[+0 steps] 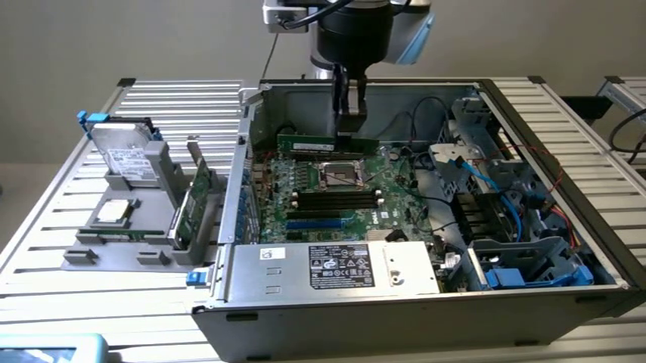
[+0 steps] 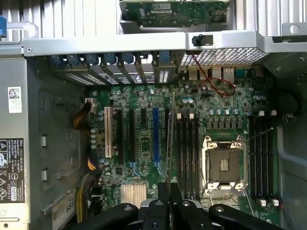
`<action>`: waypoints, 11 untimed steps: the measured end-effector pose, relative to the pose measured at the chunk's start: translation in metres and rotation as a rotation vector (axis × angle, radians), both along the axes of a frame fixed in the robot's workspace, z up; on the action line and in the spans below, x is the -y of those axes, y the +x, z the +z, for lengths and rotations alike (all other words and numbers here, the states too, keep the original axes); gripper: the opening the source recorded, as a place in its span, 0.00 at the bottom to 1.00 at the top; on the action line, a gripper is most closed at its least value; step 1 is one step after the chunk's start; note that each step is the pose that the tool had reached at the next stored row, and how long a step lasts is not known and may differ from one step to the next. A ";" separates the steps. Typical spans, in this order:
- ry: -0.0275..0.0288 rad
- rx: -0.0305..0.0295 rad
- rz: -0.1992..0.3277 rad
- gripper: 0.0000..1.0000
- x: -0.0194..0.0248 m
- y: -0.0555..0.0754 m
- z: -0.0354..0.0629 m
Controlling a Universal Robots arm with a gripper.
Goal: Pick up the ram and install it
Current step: 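Pick up the ram and move it above insertion slot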
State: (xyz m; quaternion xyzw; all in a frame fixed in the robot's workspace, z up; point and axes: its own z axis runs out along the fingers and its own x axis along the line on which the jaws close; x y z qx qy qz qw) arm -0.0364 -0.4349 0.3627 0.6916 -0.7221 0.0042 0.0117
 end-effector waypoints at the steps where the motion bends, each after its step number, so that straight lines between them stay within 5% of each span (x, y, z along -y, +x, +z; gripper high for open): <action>1: 0.0000 0.0000 0.002 0.13 -0.0010 0.001 -0.0006; 11: -0.0016 0.0000 0.024 0.13 -0.0087 0.007 -0.0046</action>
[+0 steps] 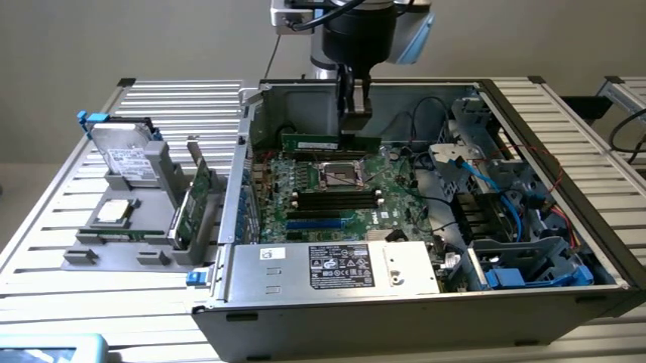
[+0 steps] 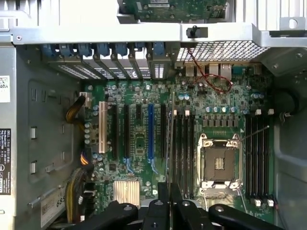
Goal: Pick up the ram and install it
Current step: 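Pick up the ram and move it above insertion slot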
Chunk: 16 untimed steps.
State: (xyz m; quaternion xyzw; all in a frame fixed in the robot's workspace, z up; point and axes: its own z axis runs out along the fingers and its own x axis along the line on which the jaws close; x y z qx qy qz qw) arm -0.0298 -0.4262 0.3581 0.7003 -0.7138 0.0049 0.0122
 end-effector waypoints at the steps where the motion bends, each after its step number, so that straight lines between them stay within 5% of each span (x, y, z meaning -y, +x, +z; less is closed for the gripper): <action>1: 0.0000 0.0001 0.001 0.13 -0.0003 0.002 -0.0006; 5: -0.0001 0.0000 0.006 0.13 -0.0045 0.012 -0.0055; 12: -0.0071 0.0001 0.009 0.13 -0.0202 0.016 -0.0110; 16: -0.0076 0.0001 0.010 0.13 -0.0213 0.016 -0.0111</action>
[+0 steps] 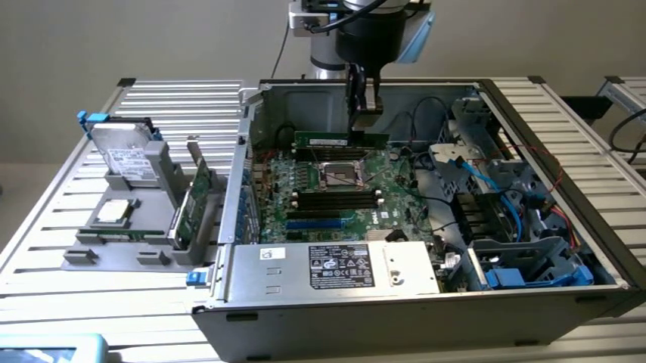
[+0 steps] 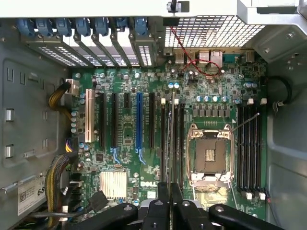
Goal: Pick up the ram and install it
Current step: 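Pick up the ram and move it above insertion slot, then insert the ram into the slot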
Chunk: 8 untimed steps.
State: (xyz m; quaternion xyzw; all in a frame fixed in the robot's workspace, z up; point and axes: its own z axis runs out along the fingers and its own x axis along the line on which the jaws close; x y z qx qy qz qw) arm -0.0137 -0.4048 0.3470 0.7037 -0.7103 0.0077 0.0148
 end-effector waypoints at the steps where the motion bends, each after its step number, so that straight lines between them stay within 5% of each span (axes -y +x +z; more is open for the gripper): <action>1: -0.0001 0.0000 0.000 0.13 0.0000 0.000 0.0000; 8: 0.0000 0.0000 0.000 0.13 0.0000 0.000 0.0000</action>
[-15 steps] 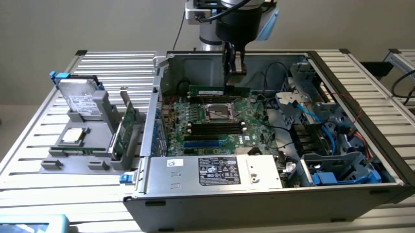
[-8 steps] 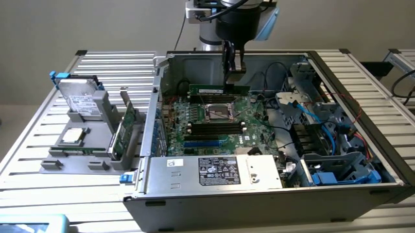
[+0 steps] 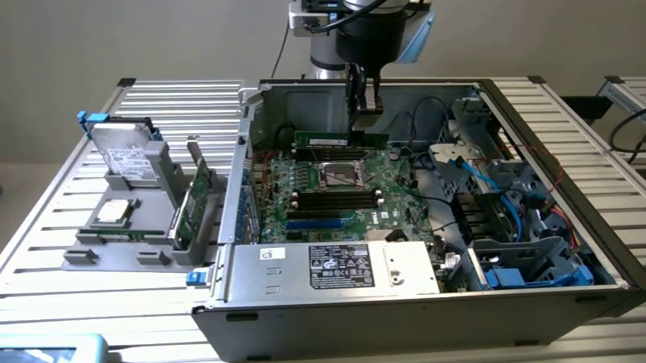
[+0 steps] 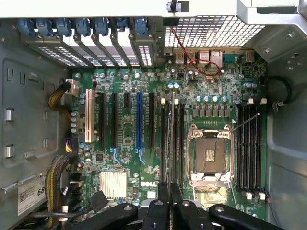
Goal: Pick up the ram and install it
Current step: 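Insert the ram into the slot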
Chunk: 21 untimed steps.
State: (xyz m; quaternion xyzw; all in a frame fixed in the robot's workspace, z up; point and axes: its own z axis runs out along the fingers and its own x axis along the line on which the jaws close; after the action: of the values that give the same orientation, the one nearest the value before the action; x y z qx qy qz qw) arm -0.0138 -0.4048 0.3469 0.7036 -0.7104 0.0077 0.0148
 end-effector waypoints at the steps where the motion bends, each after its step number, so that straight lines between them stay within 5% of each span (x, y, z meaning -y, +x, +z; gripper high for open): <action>1: 0.0001 0.0000 0.000 0.13 0.0000 0.000 0.0000; 5: -0.0001 0.0007 0.000 0.13 -0.0005 0.000 -0.0005; 10: -0.0002 0.0189 0.003 0.13 -0.0037 -0.002 -0.0039; 14: -0.0011 0.0245 0.008 0.13 -0.0087 -0.004 -0.0076; 21: -0.0145 0.0254 0.026 0.13 -0.0130 -0.004 -0.0156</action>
State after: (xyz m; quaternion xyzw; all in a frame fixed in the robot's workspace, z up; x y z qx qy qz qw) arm -0.0182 -0.3918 0.3313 0.7124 -0.7013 0.0220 0.0108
